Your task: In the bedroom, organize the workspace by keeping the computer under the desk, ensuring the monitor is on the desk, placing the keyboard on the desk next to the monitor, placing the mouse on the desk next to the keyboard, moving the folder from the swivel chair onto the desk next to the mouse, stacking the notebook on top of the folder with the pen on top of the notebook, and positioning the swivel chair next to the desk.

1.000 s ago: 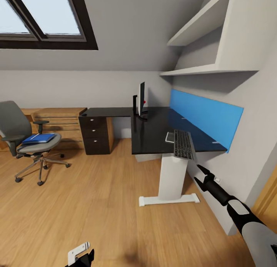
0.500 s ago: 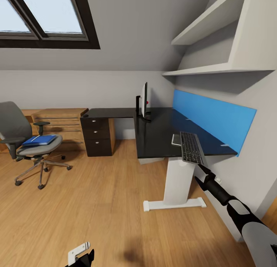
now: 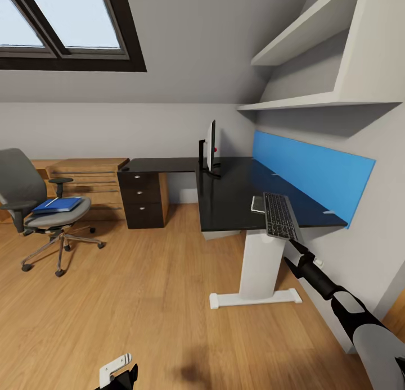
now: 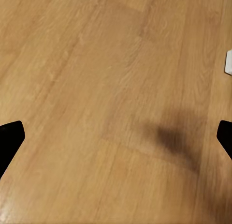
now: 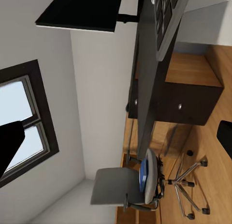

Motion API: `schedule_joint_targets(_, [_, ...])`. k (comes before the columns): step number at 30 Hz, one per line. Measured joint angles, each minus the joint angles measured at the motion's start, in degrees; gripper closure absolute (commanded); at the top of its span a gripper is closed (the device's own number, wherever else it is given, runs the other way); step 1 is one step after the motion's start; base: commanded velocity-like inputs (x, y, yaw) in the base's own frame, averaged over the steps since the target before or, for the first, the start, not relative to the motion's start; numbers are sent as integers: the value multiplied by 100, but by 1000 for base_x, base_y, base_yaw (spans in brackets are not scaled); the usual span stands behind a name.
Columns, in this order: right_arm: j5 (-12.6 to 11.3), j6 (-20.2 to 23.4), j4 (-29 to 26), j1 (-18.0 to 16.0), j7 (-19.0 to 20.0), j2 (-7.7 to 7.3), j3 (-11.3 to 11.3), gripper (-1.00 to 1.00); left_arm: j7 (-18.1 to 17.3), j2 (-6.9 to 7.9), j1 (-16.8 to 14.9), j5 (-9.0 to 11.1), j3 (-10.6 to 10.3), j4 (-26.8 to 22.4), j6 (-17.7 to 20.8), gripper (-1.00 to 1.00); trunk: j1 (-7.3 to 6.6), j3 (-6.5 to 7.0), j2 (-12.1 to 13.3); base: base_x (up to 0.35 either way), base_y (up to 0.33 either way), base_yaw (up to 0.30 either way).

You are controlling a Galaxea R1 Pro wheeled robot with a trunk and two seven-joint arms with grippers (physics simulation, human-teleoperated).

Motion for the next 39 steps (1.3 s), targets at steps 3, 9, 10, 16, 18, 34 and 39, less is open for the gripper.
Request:
schedule_joint_targets(3, [3,-13,-2,0,6,2,2,-100,-1,0,0,0,1,0,1,-100,0,0,0,0,0,0])
schedule_joint_targets(9, [6,-23,3,0,7,8,3,-100,2,0,0,0,2,0,3,-100,0,0,0,0,0,0])
schedule_joint_targets(10, [7,-25,4,0,6,8,3,-100,1,0,0,0,3,0,2,-100,0,0,0,0,0,0])
schedule_joint_targets(16, [16,-45,5,0,1,9,10,-100,2,0,0,0,4,1,4,-100,0,0,0,0,0,0])
schedule_joint_targets(18, [20,-53,6,0,-1,9,14,-100,1,0,0,0,2,1,5,-100,0,0,0,0,0,0])
schedule_joint_targets(34, [16,-305,-8,0,-249,150,-24,-100,-2,0,1,0,4,1,5,-100,0,0,0,0,0,0])
schedule_joint_targets(39, [-11,-429,1,0,-369,187,-39,-100,-4,0,1,0,3,2,5,-100,0,0,0,0,0,0])
